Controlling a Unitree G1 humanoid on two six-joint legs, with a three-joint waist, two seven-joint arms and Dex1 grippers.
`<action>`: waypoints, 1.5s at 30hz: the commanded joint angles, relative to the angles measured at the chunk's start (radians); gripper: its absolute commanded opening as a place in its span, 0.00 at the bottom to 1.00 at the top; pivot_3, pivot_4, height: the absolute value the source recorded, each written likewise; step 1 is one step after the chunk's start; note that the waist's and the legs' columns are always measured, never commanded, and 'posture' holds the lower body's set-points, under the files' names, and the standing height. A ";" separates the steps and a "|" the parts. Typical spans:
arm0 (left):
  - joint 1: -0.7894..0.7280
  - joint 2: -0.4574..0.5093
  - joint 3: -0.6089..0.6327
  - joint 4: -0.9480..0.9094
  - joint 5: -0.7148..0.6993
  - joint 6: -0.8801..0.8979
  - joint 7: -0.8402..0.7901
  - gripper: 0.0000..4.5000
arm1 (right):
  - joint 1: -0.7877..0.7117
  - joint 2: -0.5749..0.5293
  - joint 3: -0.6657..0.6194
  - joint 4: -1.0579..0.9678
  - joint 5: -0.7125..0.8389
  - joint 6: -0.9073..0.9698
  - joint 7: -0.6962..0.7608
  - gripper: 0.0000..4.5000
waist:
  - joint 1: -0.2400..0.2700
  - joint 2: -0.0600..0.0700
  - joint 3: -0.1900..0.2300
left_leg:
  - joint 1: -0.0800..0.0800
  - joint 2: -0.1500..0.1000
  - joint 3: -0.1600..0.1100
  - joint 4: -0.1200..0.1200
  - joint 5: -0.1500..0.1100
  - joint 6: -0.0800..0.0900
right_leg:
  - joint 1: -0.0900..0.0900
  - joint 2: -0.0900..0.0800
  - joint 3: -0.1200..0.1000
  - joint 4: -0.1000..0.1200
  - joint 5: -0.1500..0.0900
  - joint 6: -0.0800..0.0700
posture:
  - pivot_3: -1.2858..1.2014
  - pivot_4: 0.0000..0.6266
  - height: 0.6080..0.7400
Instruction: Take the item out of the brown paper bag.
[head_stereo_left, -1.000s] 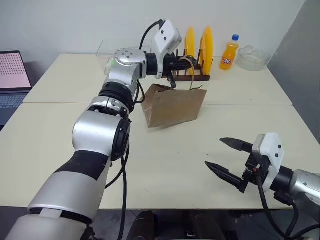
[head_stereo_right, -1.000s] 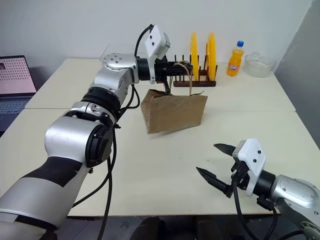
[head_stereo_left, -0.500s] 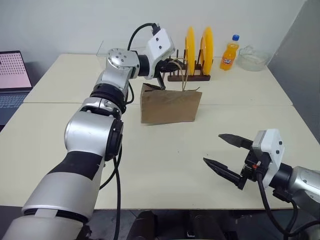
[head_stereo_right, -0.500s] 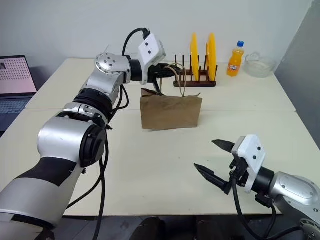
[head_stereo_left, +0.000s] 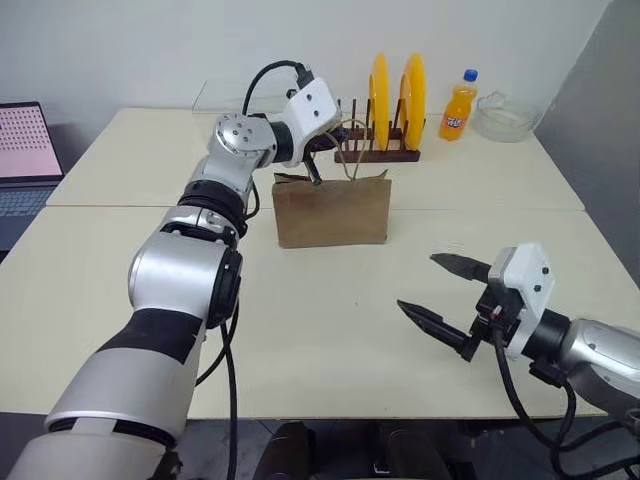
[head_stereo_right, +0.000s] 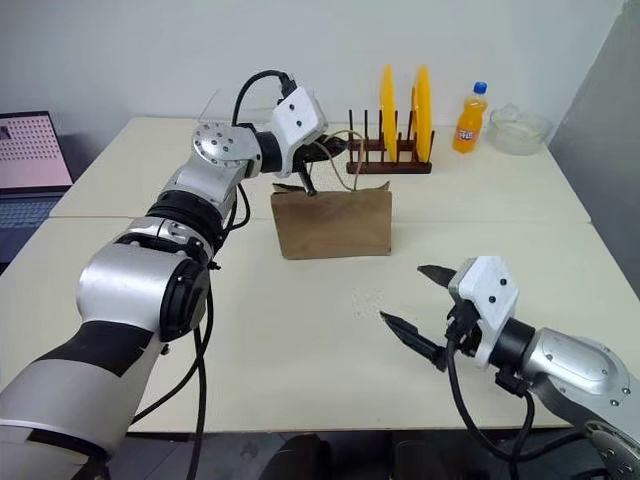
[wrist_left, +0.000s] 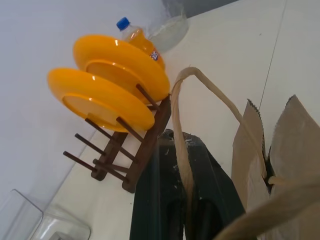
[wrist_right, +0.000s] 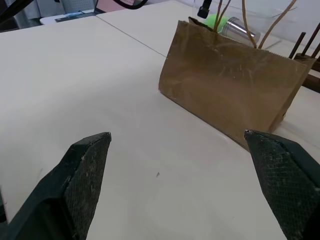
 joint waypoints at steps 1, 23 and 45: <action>-0.008 0.023 0.017 -0.006 -0.008 0.006 -0.006 0.13 | -0.026 0.007 0.003 -0.014 0.002 -0.004 -0.012 1.00 | 0.000 0.000 0.000 | 0.000 0.000 0.000 0.000 0.000 0.000 | 0.000 0.000 0.000 0.000 0.000 0.000 | 0.52 0.24 1.00; 0.110 0.212 0.140 -0.136 -0.187 0.151 -0.332 0.78 | -0.078 0.017 0.102 0.051 -0.168 -0.073 0.059 1.00 | -0.005 0.000 0.000 | 0.000 0.000 0.000 0.001 0.000 0.000 | 0.000 0.000 0.000 0.001 0.000 0.000 | 0.52 0.24 1.00; 1.462 0.082 0.509 -2.199 -0.742 1.183 0.290 0.79 | -0.934 0.280 0.386 1.141 -0.690 -0.505 0.325 0.02 | -0.006 0.003 -0.003 | 0.015 0.001 0.001 -0.002 0.000 -0.001 | 0.011 0.001 0.005 0.000 0.003 -0.007 | 0.52 0.24 1.00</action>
